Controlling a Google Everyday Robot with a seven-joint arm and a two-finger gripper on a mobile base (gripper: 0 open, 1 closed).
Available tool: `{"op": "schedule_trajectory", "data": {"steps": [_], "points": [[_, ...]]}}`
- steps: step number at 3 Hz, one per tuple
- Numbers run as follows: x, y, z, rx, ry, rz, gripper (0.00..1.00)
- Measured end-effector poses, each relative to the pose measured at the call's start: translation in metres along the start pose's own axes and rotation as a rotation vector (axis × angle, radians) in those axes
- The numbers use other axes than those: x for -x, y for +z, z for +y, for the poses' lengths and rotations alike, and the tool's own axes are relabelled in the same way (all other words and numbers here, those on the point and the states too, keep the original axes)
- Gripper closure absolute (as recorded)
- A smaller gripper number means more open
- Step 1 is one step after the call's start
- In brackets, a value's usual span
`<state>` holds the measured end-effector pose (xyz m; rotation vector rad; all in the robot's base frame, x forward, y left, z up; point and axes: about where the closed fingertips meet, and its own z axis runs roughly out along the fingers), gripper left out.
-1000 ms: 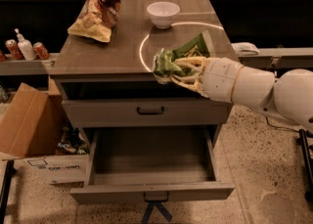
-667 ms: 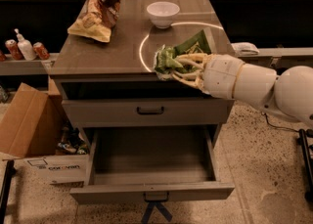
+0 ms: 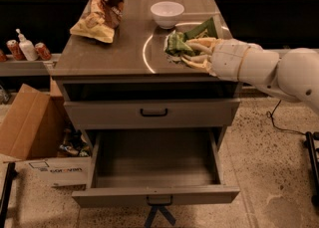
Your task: Pick green jalapeno chip bag from middle drawer and place on counter
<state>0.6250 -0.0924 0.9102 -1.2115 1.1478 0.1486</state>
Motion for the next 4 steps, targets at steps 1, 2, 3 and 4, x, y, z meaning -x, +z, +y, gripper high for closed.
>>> {"op": "schedule_trajectory", "data": {"steps": [1,2,3,4], "points": [[-0.019,0.017,-0.023,-0.022,0.018,0.015,1.0],[-0.041,0.033,-0.045,-0.053,0.047,0.036,0.85],[-0.06,0.049,-0.063,-0.078,0.067,0.062,0.6],[-0.071,0.061,-0.075,-0.088,0.08,0.072,0.37]]}}
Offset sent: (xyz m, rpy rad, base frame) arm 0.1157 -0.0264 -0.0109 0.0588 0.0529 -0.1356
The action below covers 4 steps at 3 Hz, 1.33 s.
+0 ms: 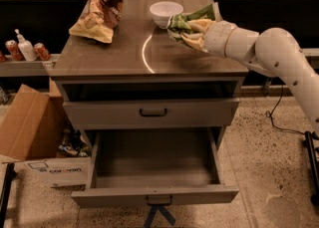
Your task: Pick green jalapeno chip bag from middle drawer and place on counter
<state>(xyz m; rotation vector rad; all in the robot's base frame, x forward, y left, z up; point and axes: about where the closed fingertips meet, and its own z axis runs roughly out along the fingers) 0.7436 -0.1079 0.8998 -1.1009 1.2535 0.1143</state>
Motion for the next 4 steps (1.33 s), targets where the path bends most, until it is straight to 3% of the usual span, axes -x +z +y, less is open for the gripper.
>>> {"op": "schedule_trajectory", "data": {"steps": [1,2,3,4], "points": [[-0.009,0.007,-0.004,-0.013,0.015,0.013,0.15],[-0.016,0.008,-0.006,-0.021,0.026,0.026,0.0],[-0.007,-0.002,-0.008,-0.035,0.019,0.019,0.0],[0.02,-0.029,-0.008,-0.073,0.003,-0.013,0.0]]}}
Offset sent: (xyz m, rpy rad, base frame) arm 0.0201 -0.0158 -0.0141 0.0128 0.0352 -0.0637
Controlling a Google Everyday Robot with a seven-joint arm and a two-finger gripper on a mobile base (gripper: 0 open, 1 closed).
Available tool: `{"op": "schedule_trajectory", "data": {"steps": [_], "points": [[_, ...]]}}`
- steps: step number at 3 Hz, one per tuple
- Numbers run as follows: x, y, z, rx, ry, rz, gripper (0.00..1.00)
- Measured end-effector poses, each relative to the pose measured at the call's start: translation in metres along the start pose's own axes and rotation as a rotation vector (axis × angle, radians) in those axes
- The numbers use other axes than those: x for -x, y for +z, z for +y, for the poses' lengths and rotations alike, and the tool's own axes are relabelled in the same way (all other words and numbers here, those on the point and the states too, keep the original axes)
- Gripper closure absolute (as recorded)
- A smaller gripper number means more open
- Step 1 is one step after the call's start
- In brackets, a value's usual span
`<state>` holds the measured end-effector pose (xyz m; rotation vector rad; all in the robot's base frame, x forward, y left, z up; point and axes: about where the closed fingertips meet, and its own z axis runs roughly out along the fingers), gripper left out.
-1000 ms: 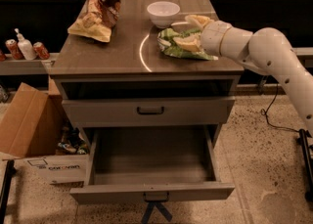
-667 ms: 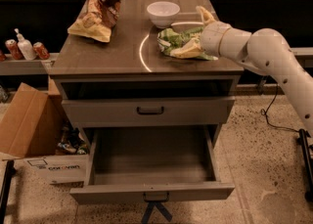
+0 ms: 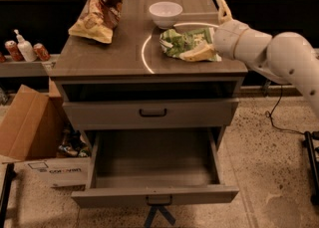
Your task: Pick green jalapeno chip bag from middle drawer and place on counter
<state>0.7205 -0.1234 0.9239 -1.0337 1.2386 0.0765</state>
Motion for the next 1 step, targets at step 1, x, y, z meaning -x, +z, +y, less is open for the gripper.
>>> {"op": "schedule_trajectory", "data": {"steps": [1], "points": [[0.0382,-0.0463,-0.0021,-0.066,-0.041,-0.031,0.0]]}}
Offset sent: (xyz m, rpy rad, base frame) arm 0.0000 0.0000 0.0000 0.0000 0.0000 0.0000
